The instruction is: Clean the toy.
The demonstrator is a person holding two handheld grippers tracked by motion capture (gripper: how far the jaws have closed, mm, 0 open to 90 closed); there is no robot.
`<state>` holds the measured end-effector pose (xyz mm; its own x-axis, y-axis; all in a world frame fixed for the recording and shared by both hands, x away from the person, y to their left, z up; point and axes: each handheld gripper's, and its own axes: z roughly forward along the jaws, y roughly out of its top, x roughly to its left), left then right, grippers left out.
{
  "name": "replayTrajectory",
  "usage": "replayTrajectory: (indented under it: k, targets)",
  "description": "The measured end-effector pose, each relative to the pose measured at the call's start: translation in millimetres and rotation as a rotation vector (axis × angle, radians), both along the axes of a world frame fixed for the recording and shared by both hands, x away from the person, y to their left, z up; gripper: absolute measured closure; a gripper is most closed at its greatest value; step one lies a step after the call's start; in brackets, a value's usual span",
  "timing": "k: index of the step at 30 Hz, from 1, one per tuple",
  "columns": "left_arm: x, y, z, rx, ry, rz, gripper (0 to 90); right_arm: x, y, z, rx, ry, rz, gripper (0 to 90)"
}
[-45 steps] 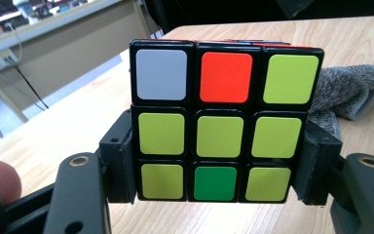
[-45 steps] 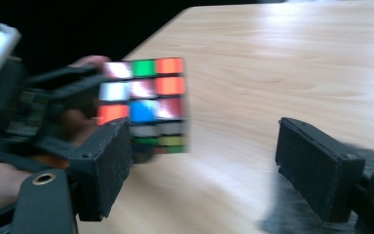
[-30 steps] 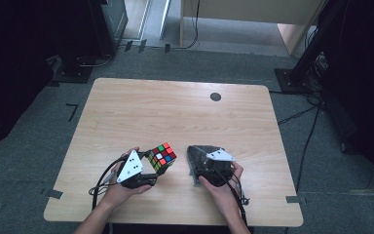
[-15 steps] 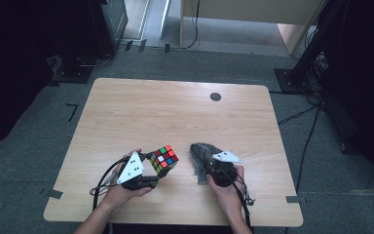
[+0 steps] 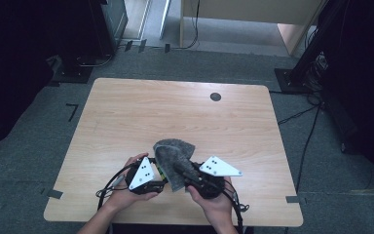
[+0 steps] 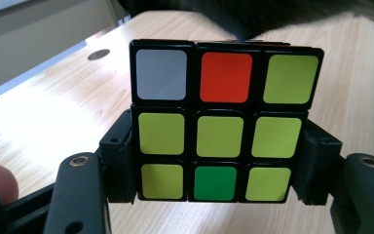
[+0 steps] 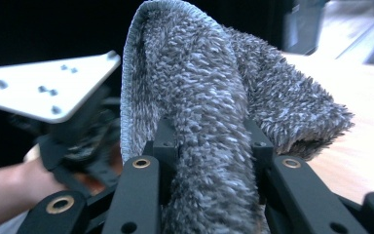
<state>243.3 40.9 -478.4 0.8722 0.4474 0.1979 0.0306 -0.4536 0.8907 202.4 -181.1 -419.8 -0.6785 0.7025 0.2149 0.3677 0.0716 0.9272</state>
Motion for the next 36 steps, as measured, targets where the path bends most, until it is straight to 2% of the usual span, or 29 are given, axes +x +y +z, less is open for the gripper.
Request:
replayTrajectory:
  k: [2,3,5,9,11,13,15,17,19,22,24,25,27,31,34,36]
  targets:
    - [-2.6,-0.9,1.2,0.001,-0.011,-0.007,33.9,0.7,7.2,-5.7,-0.038,0.013,0.007,67.9]
    - [-3.1,-0.8,1.5,0.010,-0.020,-0.004,33.9,1.4,7.5,-8.7,-0.029,0.017,0.007,67.9]
    - [-3.5,1.4,2.6,-0.013,-0.022,-0.014,33.9,4.9,1.8,-10.8,-0.001,0.034,-0.003,67.9]
    - [-3.4,5.0,6.1,-0.047,-0.024,-0.016,34.0,13.4,-15.3,-12.6,-0.009,0.048,-0.084,67.9]
    - [-2.7,6.3,6.7,-0.052,-0.021,-0.018,34.0,17.0,-24.0,-14.5,-0.018,0.075,-0.137,68.0]
    - [-2.0,5.9,6.7,-0.050,-0.019,-0.012,34.0,17.1,-29.8,-14.4,-0.015,0.078,-0.185,68.1]
    - [-1.2,4.1,5.1,-0.033,-0.014,0.000,34.0,13.6,-29.8,-10.4,0.028,0.064,-0.165,68.1]
    - [-0.6,2.1,3.6,-0.015,-0.011,0.002,34.0,7.3,-21.5,-4.4,0.042,0.027,-0.116,68.1]
    - [-1.8,0.3,3.2,-0.018,-0.008,-0.004,33.9,0.7,-8.1,0.2,0.021,0.007,-0.058,67.9]
    - [-3.9,0.7,5.7,-0.025,-0.013,-0.017,34.0,-3.2,7.1,-2.3,-0.038,0.000,-0.032,67.8]
    - [-4.4,2.6,5.8,-0.031,-0.016,-0.019,34.0,-1.4,5.2,-5.6,-0.019,0.008,-0.040,67.9]
    - [-4.5,4.5,6.5,-0.047,-0.014,-0.027,34.0,0.6,2.3,-6.4,-0.018,0.016,-0.055,67.9]
    - [-4.3,5.9,8.1,-0.060,-0.017,-0.026,34.0,4.6,-5.9,-7.8,-0.039,0.014,-0.110,67.8]
    - [-2.3,7.9,9.0,-0.086,-0.003,-0.031,33.9,11.9,-23.0,-10.1,-0.050,0.055,-0.208,67.8]
    - [-0.4,7.5,7.3,-0.082,0.016,-0.028,33.9,9.2,-28.1,-5.1,-0.005,0.048,-0.208,67.6]
    - [0.1,6.1,5.8,-0.080,0.025,-0.029,33.9,3.6,-23.3,0.6,0.008,0.024,-0.173,67.6]
